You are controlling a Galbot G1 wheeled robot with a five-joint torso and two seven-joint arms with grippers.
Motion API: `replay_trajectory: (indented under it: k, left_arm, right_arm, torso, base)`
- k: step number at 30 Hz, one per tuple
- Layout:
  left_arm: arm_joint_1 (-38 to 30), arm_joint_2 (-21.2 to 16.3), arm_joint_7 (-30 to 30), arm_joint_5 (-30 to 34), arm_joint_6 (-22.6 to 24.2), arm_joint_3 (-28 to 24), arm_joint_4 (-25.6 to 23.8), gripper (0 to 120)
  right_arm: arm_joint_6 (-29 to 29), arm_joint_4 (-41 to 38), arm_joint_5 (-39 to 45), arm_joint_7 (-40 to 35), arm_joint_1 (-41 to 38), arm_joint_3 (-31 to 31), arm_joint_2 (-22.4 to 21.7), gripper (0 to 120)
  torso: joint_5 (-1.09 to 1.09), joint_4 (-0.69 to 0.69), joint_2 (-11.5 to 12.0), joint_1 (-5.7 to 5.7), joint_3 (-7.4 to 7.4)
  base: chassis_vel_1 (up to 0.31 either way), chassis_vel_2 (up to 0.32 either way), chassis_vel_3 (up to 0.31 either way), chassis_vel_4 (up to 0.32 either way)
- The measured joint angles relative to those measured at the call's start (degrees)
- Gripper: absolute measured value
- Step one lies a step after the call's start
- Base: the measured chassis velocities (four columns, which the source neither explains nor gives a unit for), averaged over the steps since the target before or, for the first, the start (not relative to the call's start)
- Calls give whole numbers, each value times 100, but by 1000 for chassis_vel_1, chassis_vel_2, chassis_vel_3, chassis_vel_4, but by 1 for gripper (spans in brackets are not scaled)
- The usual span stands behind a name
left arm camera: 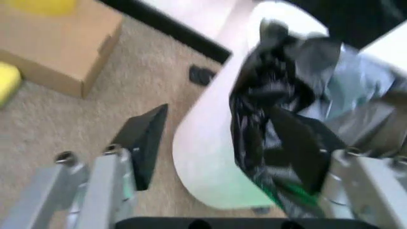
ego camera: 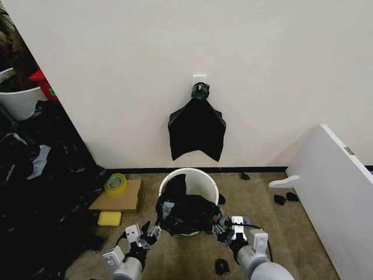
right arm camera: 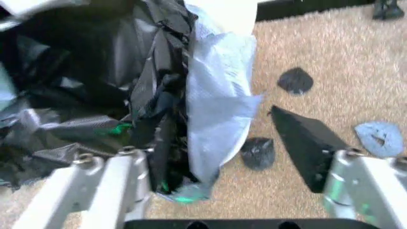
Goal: Place the garbage bag over the trash bin.
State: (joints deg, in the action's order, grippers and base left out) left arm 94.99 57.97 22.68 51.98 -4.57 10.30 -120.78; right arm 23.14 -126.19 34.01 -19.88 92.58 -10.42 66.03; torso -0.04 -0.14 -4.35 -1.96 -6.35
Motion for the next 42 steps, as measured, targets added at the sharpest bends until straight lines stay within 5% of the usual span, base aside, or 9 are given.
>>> replay_trajectory:
  k: [7, 10, 16, 23, 28, 29, 33, 35, 42]
  left_arm:
    - [267, -30, -190, -8, -270, 424, -272, 97]
    - [346, -11, -246, -7, -323, 529, -420, 100]
    - [553, -1, -522, -316, -607, 651, -690, 100]
    - [835, 203, -782, -1739, -1181, 746, -886, 100]
    - [892, 213, -910, -2488, -1414, 609, -900, 100]
    - [860, 173, -949, -2553, -1427, 561, -876, 100]
    - [1017, 296, -1026, -2888, -1595, 568, -827, 100]
    - [1272, 494, -1114, -3256, -1845, 659, -767, 100]
    - [1662, 786, -1175, -3724, -2104, 831, -705, 100]
  right_arm:
    - [-653, -303, -557, 331, 513, -105, -95, 90]
    - [-758, -430, -594, 374, 604, -153, -117, 97]
    - [-1084, -697, -785, 546, 844, -262, -209, 100]
    - [-1437, -950, -677, 1018, 662, -617, -597, 100]
    - [-863, -747, 369, 1672, 17, -1367, -1297, 100]
    - [-768, -650, 579, 1813, -51, -1519, -1446, 100]
    - [-276, 80, 1518, 2448, -821, -1451, -2079, 100]
    - [-6, 1034, 1749, 3306, -2207, -675, -2384, 100]
    - [59, 2492, 1475, 3860, -4417, 1057, -2166, 100]
  torso:
    - [0, -1, 0, 0, 0]
    - [0, 0, 0, 0, 0]
    - [1, 0, 0, 0, 0]
    - [2, -2, 0, 0, 0]
    - [4, 6, 0, 0, -1]
    - [0, -3, 0, 0, -1]
    - [7, -4, 0, 0, -1]
    - [0, 2, 1, 0, -1]
    - [5, 2, 1, -1, -2]
  base:
    - [0, 0, 0, 0]
    - [0, 0, 0, 0]
    - [0, 0, 0, 0]
    - [0, 0, 0, 0]
    - [0, 0, 0, 0]
    - [0, 0, 0, 0]
    - [0, 0, 0, 0]
    - [0, 0, 0, 0]
    - [0, 0, 0, 0]
